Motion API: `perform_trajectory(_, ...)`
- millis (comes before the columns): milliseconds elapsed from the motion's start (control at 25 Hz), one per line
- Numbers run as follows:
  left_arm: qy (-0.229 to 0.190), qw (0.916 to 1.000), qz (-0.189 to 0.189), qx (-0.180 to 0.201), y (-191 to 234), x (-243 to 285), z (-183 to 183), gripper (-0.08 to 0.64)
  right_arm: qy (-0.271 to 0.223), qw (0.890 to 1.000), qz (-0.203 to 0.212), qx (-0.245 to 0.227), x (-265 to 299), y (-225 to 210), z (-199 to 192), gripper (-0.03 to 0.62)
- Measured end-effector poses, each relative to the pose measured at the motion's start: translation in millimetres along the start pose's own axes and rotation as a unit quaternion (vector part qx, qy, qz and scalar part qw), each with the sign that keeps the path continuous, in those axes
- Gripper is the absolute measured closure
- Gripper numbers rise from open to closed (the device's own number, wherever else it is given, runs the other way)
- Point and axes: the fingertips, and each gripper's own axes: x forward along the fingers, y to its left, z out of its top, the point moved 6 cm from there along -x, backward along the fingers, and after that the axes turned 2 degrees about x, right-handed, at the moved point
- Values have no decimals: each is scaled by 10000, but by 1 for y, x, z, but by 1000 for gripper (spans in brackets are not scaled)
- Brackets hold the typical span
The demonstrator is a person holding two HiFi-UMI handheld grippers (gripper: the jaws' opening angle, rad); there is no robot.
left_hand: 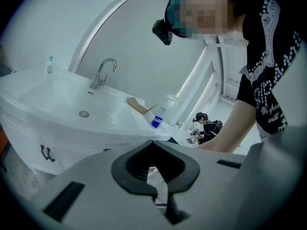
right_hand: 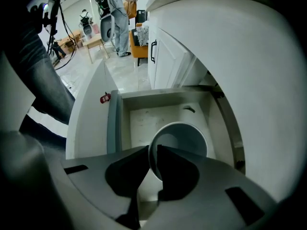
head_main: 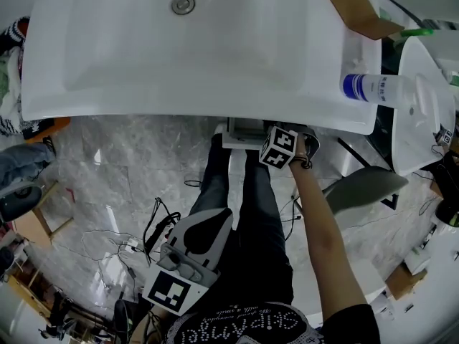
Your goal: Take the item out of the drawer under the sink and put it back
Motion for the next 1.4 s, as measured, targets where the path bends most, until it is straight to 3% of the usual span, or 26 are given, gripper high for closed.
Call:
perform_trajectory(80,-11,10000,-4,7,0,-1,0,560,-56,10000,31,57,-1,0,2,563)
perform_trajectory(200,-19,10000,-31,31,-1,-1,0,560,-110,9999,73,70,-2,2,5,511)
perform_trajectory(960,-248,9993,-185,218,-3,-5,13,560,-346,9981,-253,447,-30,6,8,511)
perform_trajectory(1280,-442,9974,-399,411,-9,-1,26,560,-798,9873,-537,1261,-65,6,11,513)
perform_trajectory(1400,-502,9962,-494,514,-11,0,28,560,-1089,9778,-704,1648,-81,9,12,564)
